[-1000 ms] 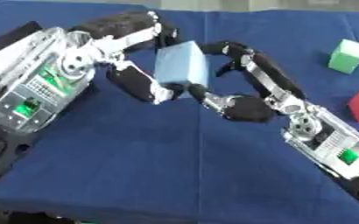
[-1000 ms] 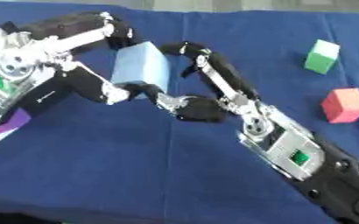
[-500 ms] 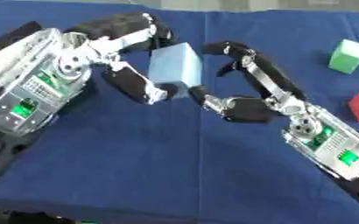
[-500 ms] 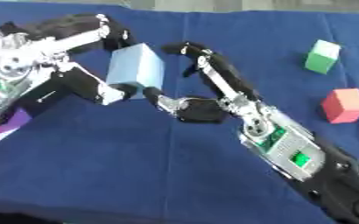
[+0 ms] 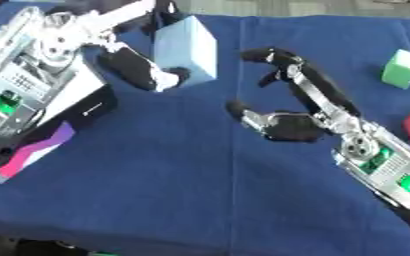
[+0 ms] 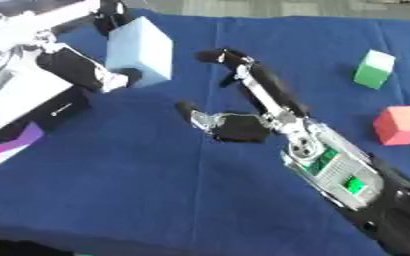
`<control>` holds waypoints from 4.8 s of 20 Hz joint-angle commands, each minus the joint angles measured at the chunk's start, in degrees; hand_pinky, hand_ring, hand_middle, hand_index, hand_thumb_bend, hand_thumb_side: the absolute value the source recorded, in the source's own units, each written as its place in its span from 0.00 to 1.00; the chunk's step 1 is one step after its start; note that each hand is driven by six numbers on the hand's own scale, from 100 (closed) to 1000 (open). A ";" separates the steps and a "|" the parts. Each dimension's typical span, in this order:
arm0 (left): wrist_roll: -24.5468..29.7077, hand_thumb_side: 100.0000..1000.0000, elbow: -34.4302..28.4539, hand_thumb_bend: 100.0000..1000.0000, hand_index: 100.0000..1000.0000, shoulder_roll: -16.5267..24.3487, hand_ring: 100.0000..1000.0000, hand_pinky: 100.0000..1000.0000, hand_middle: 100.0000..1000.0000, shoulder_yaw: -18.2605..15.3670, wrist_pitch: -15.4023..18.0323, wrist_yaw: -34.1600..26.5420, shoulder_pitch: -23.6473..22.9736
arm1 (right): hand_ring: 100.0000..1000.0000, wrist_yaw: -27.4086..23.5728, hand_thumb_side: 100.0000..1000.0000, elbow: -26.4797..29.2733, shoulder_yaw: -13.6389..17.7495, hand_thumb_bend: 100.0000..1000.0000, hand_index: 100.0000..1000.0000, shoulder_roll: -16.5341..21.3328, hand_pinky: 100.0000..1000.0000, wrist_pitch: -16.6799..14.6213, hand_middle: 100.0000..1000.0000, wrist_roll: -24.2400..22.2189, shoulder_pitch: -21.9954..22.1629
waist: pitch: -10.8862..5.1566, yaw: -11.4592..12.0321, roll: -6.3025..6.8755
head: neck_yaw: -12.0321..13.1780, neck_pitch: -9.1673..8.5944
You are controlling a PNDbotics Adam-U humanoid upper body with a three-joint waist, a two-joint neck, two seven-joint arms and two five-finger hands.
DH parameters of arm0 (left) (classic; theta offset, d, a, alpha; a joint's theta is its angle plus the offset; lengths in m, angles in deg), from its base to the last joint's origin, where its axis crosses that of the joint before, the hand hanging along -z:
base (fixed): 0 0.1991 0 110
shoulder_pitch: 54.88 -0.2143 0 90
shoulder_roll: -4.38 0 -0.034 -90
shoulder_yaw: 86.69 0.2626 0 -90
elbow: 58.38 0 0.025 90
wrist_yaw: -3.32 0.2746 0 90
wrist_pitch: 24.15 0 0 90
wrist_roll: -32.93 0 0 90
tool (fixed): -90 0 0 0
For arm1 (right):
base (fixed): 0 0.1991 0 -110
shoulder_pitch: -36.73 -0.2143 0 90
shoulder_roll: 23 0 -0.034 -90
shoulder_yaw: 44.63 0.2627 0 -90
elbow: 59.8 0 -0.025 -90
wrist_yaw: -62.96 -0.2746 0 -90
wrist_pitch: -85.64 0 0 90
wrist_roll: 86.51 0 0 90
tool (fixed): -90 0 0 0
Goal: Pick up the objects with one hand, pass them to the other hand, and then place them into the box on the other side of the table.
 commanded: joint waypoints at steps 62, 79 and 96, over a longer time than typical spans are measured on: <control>-10.79 0.44 25.72 0.56 0.85 17.50 0.73 0.82 0.68 -15.91 4.55 6.30 -12.89 | 0.88 0.00 0.28 1.20 6.32 0.34 0.82 4.29 0.65 -0.89 0.79 8.15 4.35 | -0.13 -2.61 -1.38 | 9.57 -2.70; -15.44 0.44 17.26 0.19 0.76 18.58 0.64 0.83 0.58 -20.04 1.83 -1.91 -15.12 | 0.88 -1.25 0.25 1.20 8.61 0.34 0.82 5.87 0.64 -2.86 0.79 11.37 5.11 | -0.26 -2.52 -1.41 | 5.21 -1.96; -30.57 0.55 1.30 0.00 0.72 18.85 0.58 0.88 0.57 -24.25 -0.45 -22.81 -20.97 | 0.86 -6.42 0.23 1.20 19.87 0.35 0.80 15.82 0.67 -8.47 0.78 10.22 9.03 | 0.15 -2.82 -1.53 | -0.63 -2.15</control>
